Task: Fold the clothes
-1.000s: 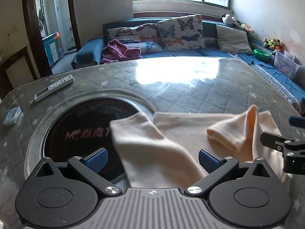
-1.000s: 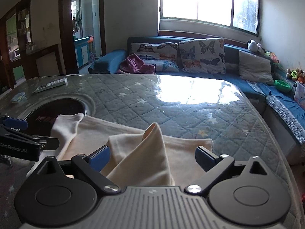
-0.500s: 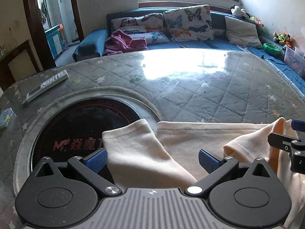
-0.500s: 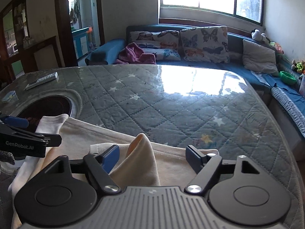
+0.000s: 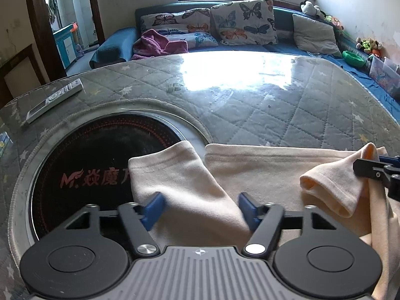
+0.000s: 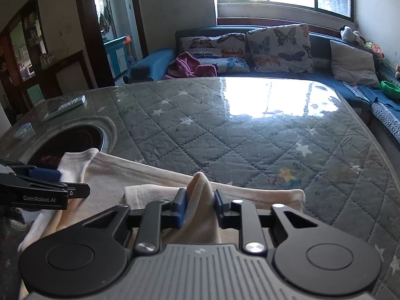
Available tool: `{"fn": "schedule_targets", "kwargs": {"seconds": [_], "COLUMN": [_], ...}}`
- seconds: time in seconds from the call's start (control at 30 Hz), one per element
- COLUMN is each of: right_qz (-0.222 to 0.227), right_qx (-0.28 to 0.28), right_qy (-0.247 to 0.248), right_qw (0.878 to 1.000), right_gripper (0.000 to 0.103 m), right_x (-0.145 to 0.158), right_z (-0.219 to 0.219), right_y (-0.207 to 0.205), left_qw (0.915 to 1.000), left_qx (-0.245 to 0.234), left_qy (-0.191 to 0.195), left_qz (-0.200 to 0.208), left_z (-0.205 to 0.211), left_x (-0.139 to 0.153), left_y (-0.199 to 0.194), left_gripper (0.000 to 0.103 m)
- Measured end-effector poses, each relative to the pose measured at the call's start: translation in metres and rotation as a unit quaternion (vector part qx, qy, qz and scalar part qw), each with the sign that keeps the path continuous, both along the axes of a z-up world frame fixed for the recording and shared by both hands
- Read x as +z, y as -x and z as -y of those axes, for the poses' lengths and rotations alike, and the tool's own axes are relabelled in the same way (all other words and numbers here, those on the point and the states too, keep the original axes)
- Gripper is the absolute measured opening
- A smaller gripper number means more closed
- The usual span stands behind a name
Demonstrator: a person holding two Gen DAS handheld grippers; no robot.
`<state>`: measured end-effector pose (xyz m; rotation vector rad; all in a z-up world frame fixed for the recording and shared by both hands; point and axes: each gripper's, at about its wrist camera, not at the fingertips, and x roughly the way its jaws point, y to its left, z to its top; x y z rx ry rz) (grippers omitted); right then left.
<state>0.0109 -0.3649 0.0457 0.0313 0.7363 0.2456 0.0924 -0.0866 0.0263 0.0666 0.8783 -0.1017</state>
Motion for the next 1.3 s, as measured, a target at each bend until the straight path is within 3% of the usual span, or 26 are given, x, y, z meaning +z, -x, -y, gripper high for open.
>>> {"fn": "schedule_targets", "kwargs": {"seconds": [0.33, 0.4, 0.7, 0.97, 1.23, 1.3], "right_qz": [0.049, 0.06, 0.095, 0.101, 0.069, 0.063], "right_qx": [-0.043, -0.058, -0.141, -0.206, -0.214, -0.21], "right_qy": [-0.001, 0.001, -0.006, -0.021, -0.024, -0.028], "right_qw": [0.998, 0.997, 0.985, 0.973, 0.974, 0.975], "right_gripper": [0.009, 0.009, 0.008, 0.008, 0.011, 0.016], "right_x": [0.028, 0.033, 0.049, 0.042, 0.021, 0.015], "right_z": [0.019, 0.026, 0.073, 0.114, 0.127, 0.126], "right_y": [0.031, 0.04, 0.097, 0.145, 0.163, 0.163], "left_qw": [0.9997, 0.9995, 0.9979, 0.9955, 0.9919, 0.9911], "left_qx": [-0.001, 0.0, 0.019, 0.05, 0.096, 0.106], "left_qy": [0.015, 0.02, 0.024, 0.032, 0.043, 0.044], "left_qz": [0.017, 0.023, 0.057, 0.074, 0.072, 0.067], "left_z": [-0.011, -0.014, -0.039, -0.075, -0.116, -0.125], "left_x": [0.008, 0.012, 0.03, 0.038, 0.038, 0.036], "left_y": [0.014, 0.018, 0.044, 0.082, 0.12, 0.128], "left_gripper": [0.015, 0.011, 0.007, 0.007, 0.006, 0.006]}}
